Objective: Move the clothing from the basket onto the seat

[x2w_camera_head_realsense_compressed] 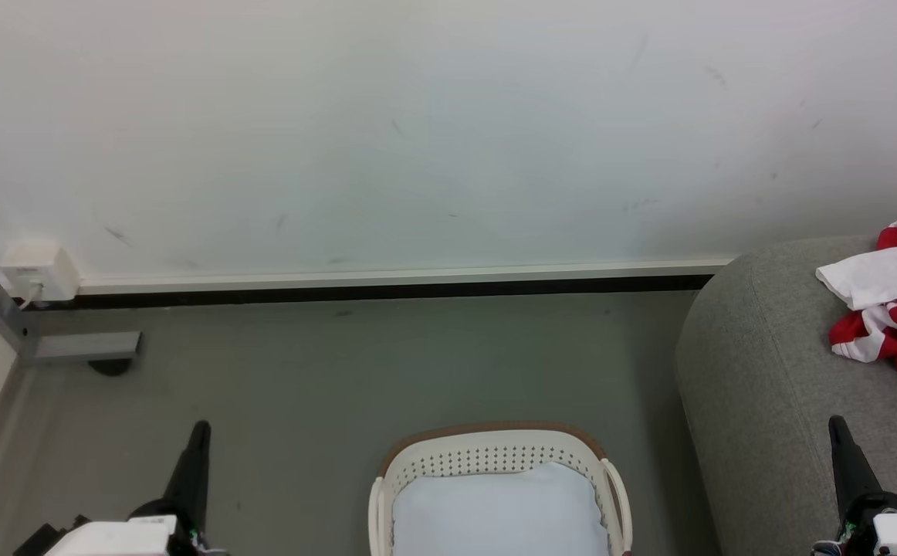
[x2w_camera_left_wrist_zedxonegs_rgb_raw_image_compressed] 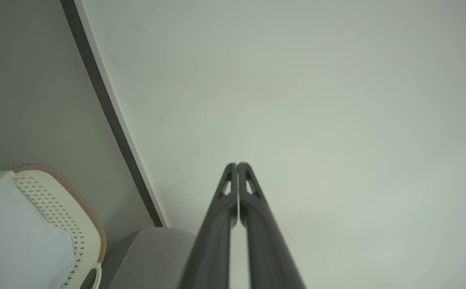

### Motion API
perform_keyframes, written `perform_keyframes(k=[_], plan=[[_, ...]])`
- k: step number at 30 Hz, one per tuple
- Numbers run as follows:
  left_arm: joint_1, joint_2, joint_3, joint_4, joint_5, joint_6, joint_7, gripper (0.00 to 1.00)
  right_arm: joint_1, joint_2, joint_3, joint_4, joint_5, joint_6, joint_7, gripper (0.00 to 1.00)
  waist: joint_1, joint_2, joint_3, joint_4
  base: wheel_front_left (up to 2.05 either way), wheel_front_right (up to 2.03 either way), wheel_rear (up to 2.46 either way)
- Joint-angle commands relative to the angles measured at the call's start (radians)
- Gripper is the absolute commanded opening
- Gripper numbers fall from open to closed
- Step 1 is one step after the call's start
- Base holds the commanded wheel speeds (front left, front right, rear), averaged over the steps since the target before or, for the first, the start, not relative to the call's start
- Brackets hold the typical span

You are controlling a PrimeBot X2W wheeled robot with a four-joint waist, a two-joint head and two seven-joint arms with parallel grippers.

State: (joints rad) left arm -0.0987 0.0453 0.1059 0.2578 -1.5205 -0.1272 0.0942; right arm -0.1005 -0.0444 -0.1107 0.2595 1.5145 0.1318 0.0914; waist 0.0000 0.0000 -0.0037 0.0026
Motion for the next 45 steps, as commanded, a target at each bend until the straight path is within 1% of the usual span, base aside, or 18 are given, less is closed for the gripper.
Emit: perform_keyframes(k=[1,12,45], plan=[[-0.015,0.008,0.006,-0.004,-0.023,-0.005,0.005,0.0,-0.015,-0.009,-0.005,-0.007,0.029,-0.002,0.008,0.0,0.0,0.0,0.001,0.0,0.0,0.0,0.0],[-0.023,0.008,0.013,-0.008,-0.101,-0.006,0.025,0.0,-0.019,-0.01,-0.007,-0.013,0.103,-0.002,0.028,0.0,0.0,0.0,0.004,-0.003,0.0,0.0,0.0],[-0.021,0.008,0.013,-0.008,-0.097,-0.006,0.025,0.0,-0.018,-0.009,-0.007,-0.012,0.098,-0.002,0.027,0.0,0.0,0.0,0.004,-0.003,0.0,0.0,0.0]])
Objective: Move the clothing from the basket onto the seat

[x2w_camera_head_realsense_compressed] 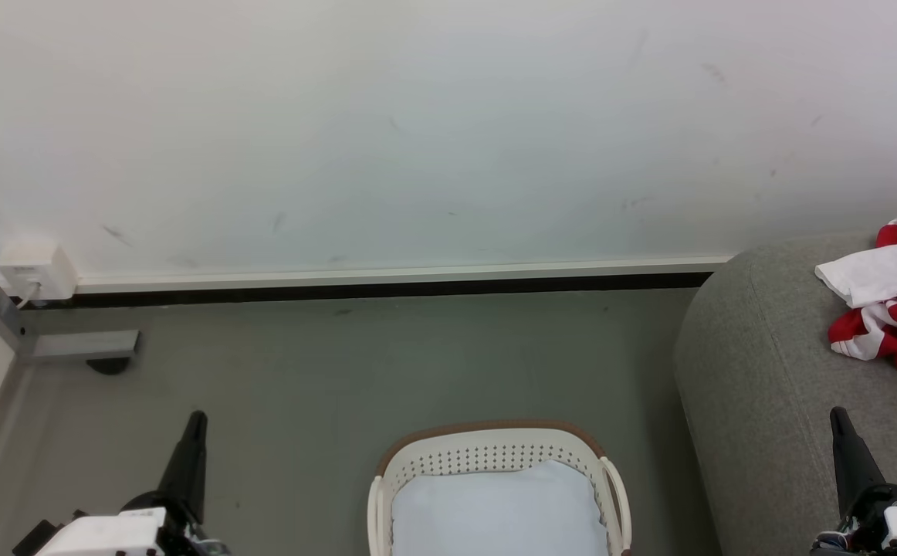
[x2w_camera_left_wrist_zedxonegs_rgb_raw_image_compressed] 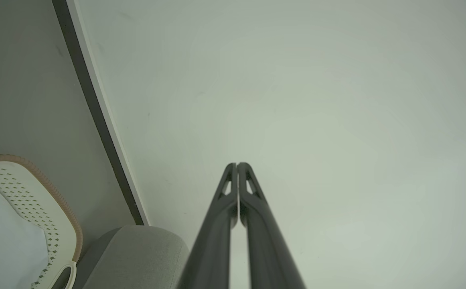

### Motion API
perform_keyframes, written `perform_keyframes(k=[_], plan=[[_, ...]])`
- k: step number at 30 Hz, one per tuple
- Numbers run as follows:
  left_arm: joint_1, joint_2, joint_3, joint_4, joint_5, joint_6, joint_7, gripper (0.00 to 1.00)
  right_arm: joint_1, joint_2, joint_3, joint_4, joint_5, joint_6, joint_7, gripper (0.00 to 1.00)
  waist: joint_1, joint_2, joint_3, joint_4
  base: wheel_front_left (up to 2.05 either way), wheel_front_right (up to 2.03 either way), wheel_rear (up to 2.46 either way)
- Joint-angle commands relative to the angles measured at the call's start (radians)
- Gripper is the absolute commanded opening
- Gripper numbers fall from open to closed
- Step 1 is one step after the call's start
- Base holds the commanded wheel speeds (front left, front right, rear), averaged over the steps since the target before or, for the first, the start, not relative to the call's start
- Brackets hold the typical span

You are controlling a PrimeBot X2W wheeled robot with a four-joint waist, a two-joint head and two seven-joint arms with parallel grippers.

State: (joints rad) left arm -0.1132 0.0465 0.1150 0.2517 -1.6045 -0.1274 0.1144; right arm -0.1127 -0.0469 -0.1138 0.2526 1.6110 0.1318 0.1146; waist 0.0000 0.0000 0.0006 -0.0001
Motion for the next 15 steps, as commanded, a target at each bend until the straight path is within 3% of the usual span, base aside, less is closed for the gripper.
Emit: perform_keyframes(k=[1,15], plan=[[-0.006,0.007,0.004,-0.002,-0.013,-0.006,0.005,0.0,-0.006,-0.006,-0.004,-0.005,0.002,-0.002,0.004,0.0,0.0,0.0,0.0,0.0,0.0,0.0,0.0],[-0.006,0.007,0.003,-0.002,-0.013,-0.006,0.005,0.0,-0.006,-0.006,-0.003,-0.005,0.002,-0.002,0.004,0.0,0.0,0.0,0.0,0.0,0.0,0.0,0.0]])
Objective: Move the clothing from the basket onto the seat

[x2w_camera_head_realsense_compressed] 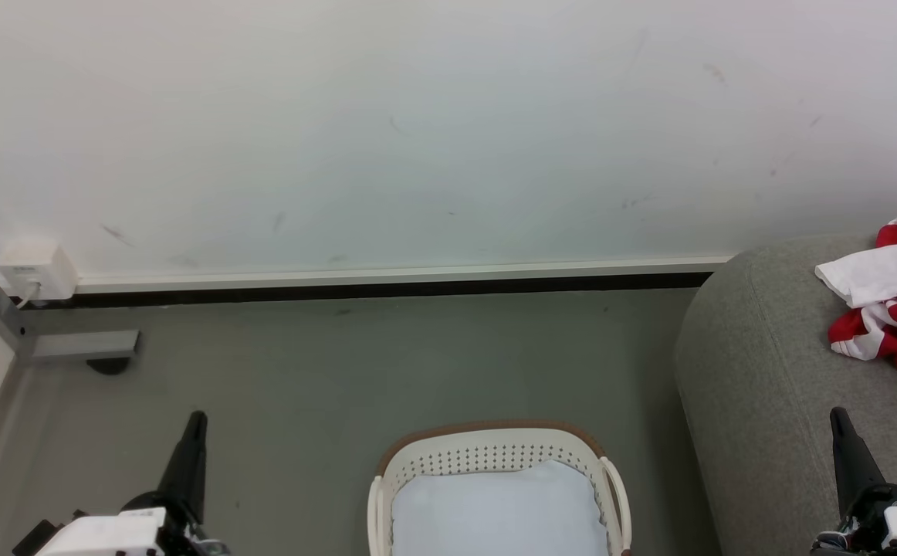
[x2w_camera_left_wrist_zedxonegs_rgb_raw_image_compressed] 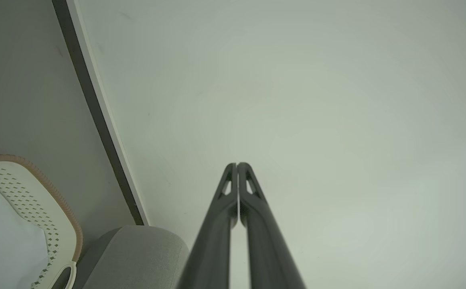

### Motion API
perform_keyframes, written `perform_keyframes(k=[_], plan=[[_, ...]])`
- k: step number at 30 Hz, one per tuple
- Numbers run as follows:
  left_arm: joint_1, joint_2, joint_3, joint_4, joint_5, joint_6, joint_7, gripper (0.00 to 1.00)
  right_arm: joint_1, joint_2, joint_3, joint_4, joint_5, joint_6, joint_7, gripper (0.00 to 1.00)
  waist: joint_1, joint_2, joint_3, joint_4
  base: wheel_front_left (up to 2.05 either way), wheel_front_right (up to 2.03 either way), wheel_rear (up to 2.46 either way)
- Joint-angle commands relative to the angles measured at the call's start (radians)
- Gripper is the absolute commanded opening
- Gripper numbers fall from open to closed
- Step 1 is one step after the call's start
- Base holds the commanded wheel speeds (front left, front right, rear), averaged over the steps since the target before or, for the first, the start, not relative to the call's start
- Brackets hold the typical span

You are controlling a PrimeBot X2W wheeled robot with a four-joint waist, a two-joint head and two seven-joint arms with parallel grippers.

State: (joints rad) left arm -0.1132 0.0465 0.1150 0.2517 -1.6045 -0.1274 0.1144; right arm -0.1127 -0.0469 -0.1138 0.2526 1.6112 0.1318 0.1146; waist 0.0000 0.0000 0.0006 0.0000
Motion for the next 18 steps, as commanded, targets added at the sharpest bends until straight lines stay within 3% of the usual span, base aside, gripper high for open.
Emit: perform_keyframes(k=[1,18], plan=[[-0.006,0.007,0.003,-0.002,-0.013,-0.006,0.005,0.0,-0.006,-0.006,-0.003,-0.005,0.001,-0.002,0.004,0.0,0.0,0.0,0.0,0.0,0.0,0.0,0.0],[-0.006,0.007,0.003,-0.002,-0.013,-0.006,0.005,0.0,-0.006,-0.006,-0.003,-0.005,0.001,-0.002,0.004,0.0,0.0,0.0,0.0,0.0,0.0,0.0,0.0]])
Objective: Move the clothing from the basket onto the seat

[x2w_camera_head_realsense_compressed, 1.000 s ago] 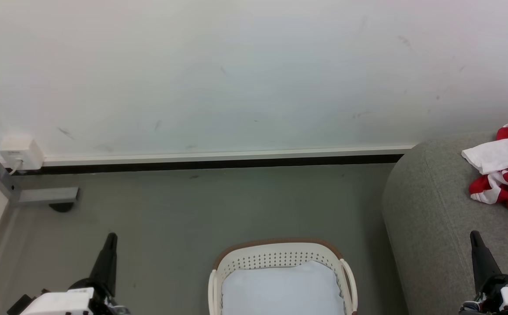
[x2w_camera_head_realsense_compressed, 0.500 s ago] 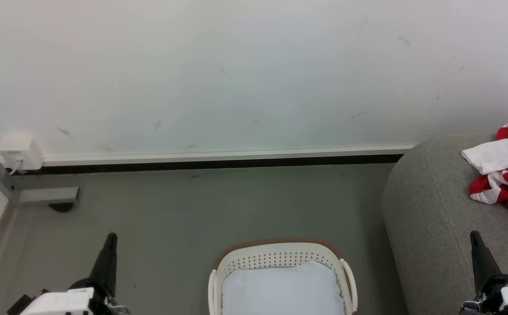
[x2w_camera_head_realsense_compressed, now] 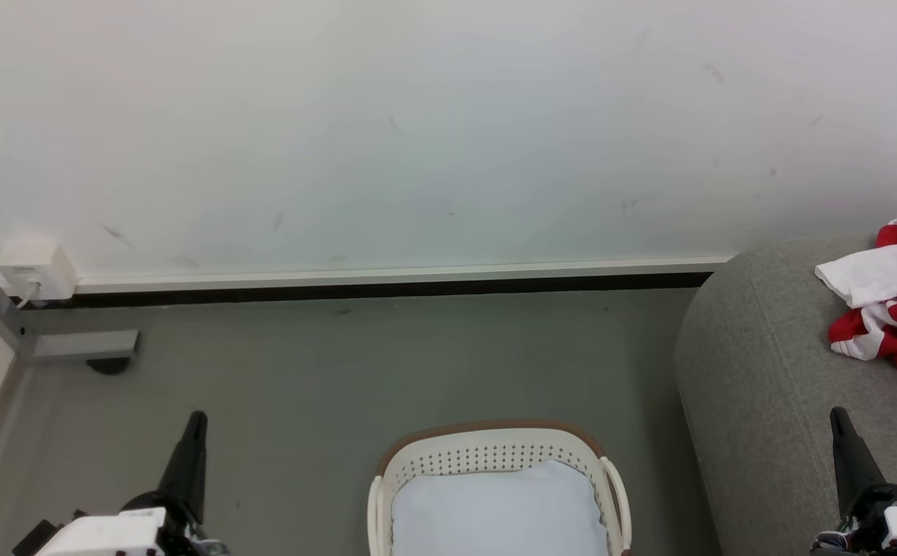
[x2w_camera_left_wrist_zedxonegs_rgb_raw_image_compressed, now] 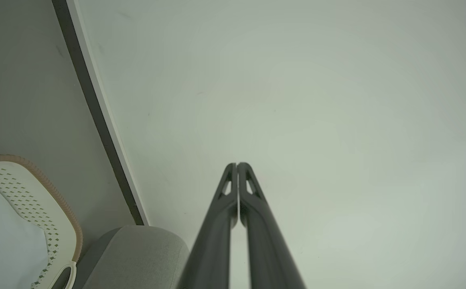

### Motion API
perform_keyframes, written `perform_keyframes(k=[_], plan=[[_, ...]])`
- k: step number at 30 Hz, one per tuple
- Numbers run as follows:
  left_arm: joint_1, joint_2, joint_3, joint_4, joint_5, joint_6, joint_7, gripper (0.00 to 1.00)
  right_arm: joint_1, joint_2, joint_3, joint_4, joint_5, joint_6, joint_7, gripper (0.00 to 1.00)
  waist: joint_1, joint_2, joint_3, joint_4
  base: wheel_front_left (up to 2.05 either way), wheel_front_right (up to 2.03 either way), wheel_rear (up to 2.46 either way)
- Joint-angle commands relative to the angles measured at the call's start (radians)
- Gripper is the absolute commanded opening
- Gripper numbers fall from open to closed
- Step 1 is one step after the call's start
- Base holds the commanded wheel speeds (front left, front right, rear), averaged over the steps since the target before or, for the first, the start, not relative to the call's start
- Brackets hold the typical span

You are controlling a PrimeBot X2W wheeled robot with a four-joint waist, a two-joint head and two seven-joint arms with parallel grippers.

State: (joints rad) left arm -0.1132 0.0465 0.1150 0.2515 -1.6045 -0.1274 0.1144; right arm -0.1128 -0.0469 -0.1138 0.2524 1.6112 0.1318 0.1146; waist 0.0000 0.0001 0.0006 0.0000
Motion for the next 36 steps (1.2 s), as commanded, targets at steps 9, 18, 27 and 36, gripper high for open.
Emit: perform_keyframes(k=[9,18,27,36], plan=[[-0.006,0.007,0.003,-0.002,-0.013,-0.006,0.005,0.0,-0.006,-0.006,-0.003,-0.005,0.001,-0.002,0.004,0.0,0.0,-0.0001,0.0,0.0,0.0,0.0,0.0],[-0.006,0.007,0.003,-0.002,-0.013,-0.006,0.005,0.0,-0.006,-0.006,-0.003,-0.005,0.001,-0.002,0.004,0.0,0.0,-0.0001,0.0,0.0,0.0,0.0,0.0],[-0.006,0.007,0.003,-0.002,-0.013,-0.006,0.005,0.0,-0.006,-0.006,-0.003,-0.005,0.001,-0.002,0.004,0.0,0.0,-0.0001,0.0,0.0,0.0,0.0,0.0],[-0.006,0.007,0.003,-0.002,-0.013,-0.006,0.005,0.0,-0.006,-0.006,-0.003,-0.005,0.001,-0.002,0.004,0.0,0.0,-0.0001,0.0,0.0,0.0,0.0,0.0]])
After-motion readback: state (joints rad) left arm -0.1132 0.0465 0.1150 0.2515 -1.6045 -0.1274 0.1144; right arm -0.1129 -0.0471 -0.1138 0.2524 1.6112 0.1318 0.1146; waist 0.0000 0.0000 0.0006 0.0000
